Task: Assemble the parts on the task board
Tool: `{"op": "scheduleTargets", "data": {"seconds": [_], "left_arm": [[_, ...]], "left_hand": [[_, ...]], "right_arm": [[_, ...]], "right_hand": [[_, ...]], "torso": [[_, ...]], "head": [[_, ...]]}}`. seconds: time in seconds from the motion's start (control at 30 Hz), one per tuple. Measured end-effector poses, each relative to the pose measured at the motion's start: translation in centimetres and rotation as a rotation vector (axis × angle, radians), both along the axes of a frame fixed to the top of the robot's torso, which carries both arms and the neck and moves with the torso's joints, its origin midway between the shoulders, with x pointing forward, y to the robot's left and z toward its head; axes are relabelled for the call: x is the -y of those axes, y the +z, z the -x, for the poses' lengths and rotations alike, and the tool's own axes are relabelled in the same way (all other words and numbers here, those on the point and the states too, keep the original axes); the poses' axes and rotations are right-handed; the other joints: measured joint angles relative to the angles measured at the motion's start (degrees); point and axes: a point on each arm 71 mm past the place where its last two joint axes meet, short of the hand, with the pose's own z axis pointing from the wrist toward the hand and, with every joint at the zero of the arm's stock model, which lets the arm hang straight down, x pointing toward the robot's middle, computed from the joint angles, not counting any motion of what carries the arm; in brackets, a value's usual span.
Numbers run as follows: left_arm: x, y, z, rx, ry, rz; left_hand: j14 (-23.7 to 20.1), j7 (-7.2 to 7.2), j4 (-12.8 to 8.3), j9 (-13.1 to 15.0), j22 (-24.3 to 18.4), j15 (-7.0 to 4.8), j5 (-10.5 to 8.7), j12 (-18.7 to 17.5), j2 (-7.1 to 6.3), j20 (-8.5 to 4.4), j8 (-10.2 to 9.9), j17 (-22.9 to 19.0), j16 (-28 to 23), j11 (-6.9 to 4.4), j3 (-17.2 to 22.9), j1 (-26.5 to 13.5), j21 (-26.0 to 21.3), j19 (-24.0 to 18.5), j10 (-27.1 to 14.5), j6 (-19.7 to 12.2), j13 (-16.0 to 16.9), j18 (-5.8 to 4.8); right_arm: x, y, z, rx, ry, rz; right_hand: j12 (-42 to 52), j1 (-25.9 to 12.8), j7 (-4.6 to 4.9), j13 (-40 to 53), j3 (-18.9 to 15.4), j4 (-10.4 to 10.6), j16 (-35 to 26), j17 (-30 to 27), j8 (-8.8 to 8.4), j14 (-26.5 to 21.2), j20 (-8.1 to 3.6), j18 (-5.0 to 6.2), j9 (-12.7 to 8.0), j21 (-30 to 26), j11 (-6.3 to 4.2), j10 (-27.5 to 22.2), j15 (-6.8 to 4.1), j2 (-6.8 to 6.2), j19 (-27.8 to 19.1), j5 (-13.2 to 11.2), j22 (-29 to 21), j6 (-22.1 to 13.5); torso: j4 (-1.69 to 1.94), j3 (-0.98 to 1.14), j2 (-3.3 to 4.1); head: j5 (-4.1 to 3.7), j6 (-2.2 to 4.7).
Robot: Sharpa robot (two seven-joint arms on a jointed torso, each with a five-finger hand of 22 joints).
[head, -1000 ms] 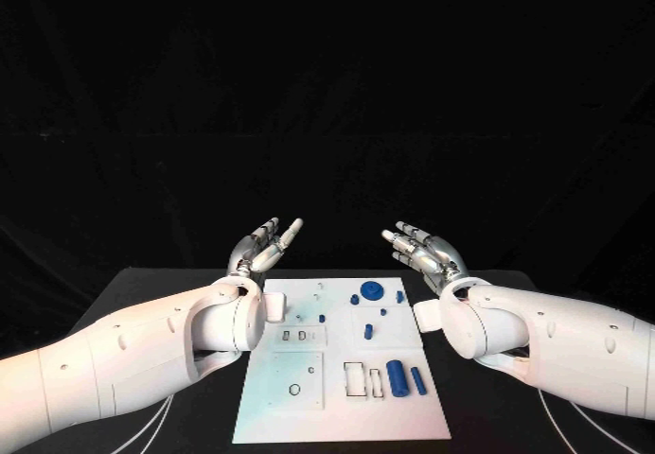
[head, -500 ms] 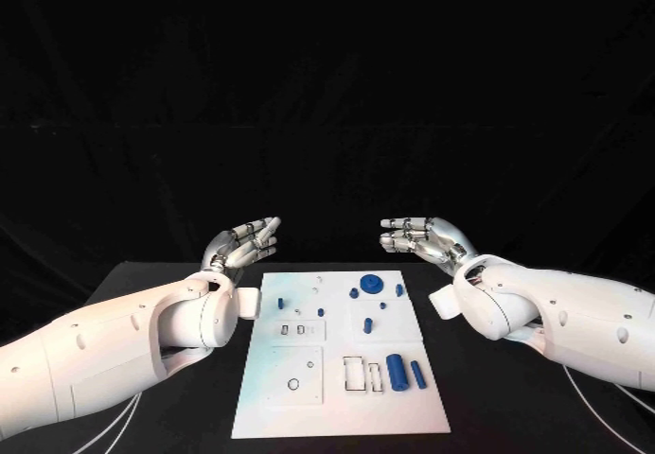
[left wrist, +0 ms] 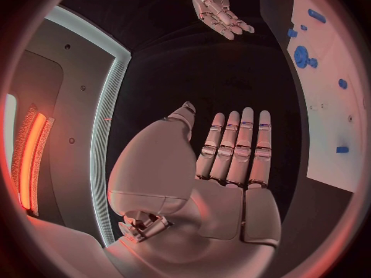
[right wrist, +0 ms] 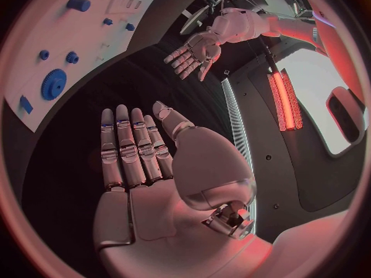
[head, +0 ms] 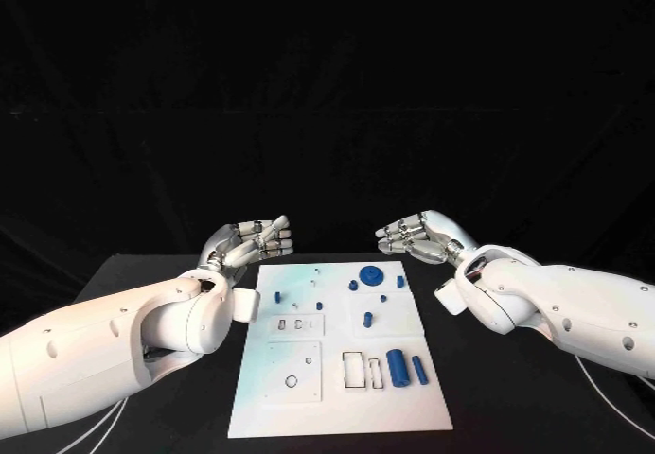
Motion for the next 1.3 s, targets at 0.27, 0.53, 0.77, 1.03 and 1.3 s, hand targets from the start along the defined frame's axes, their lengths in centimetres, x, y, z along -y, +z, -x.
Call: {"op": "scheduleTargets", "data": {"seconds": [0.27, 0.53, 0.77, 1.03, 1.3], "left_arm": [[-0.2, 1.8, 1.4, 0.033, -0.046, 0.008], [0.5, 2.7, 2.5, 0.047, -0.094, 0.017], [1.0, 3.1, 3.1, 0.052, -0.121, 0.025], [1.2, 3.5, 3.3, 0.056, -0.135, 0.03], [1.4, 3.6, 3.5, 0.057, -0.145, 0.034]], "left_hand": [[3.7, -0.33, -0.2, -0.1, 0.7, -0.73, 0.0, -0.3, 0.37, -0.65, 0.0, 0.9, 0.0, -0.48, -1.0, 1.3, 2.6, 4.3, 3.2, 2.4, 0.0, 0.42], [4.4, -0.31, -0.2, -0.2, 0.9, -0.86, 0.0, -0.9, 0.37, -0.94, 0.0, 1.2, 0.0, -0.6, -1.2, 1.4, 3.2, 5.4, 3.7, 2.7, 0.0, 0.92], [4.4, -0.31, -0.2, -0.3, 1.0, -0.86, 0.0, -1.2, 0.37, -0.94, -0.2, 1.2, 0.0, -0.6, -1.2, 1.4, 3.2, 5.4, 3.7, 2.7, -0.1, 0.92], [4.4, -0.31, -0.2, -0.3, 1.0, -0.86, -0.01, -1.2, 0.37, -1.15, -0.4, 1.2, 0.0, -0.6, -1.2, 1.4, 3.5, 5.6, 3.6, 2.7, -0.1, 0.92], [4.4, -0.31, -0.1, -0.4, 1.0, -0.86, -0.01, -1.4, 0.37, -1.15, -0.4, 1.3, 0.0, -0.6, -1.3, 1.4, 3.5, 5.6, 3.6, 2.7, -0.1, 0.92]], "right_arm": [[-0.6, 1.3, -0.5, 0.082, 0.019, 0.207], [-2.4, 1.8, -0.8, 0.166, 0.034, 0.448], [-4.0, 1.9, -0.9, 0.253, 0.049, 0.615], [-5.6, 2.2, -0.9, 0.335, 0.062, 0.726], [-6.6, 2.3, -1.0, 0.369, 0.071, 0.794]], "right_hand": [[-0.6, 1.9, -1.78, 0.2, 1.5, -0.4, 2.9, 2.7, 0.0, 10.1, -3.69, 0.0, 0.4, 8.9, -2.04, 5.3, -3.36, -2.35, 6.7, 0.4, 4.8, 4.0], [-1.1, 0.6, -3.62, 0.8, 1.6, 0.9, 15.7, 13.7, -0.52, 24.2, -8.66, 0.0, 0.6, 25.9, -4.76, 9.8, -7.88, -5.89, 15.7, 0.2, 15.3, 7.1], [-0.7, -1.0, -3.84, 1.0, 2.8, 2.1, 37.3, 31.6, -1.62, 24.2, -8.61, -1.35, 0.5, 39.6, -4.6, 5.3, -7.88, -7.5, 24.8, 0.4, 32.8, 6.6], [0.0, -0.9, -4.18, 1.8, 4.2, 3.7, 55.6, 49.9, -1.62, 24.2, -8.26, -3.61, 0.5, 51.1, -4.41, 4.2, -7.88, -8.35, 32.2, 0.4, 50.1, 6.3], [0.4, -0.7, -4.16, 2.1, 4.9, 4.5, 62.3, 56.7, -1.61, 24.2, -8.05, -4.48, 0.5, 55.7, -4.34, 3.9, -7.88, -8.95, 35.2, 0.4, 57.3, 5.9]], "torso": [[0.1, 0.1, 2.6], [0.42, 0.11, 5.5], [0.75, 0.1, 7.7], [1.0, 0.15, 9.14], [1.35, 0.14, 9.89]], "head": [[-0.42, 0.36], [-0.99, 1.12], [-1.41, 1.66], [-1.69, 2.01], [-1.82, 2.39]]}}
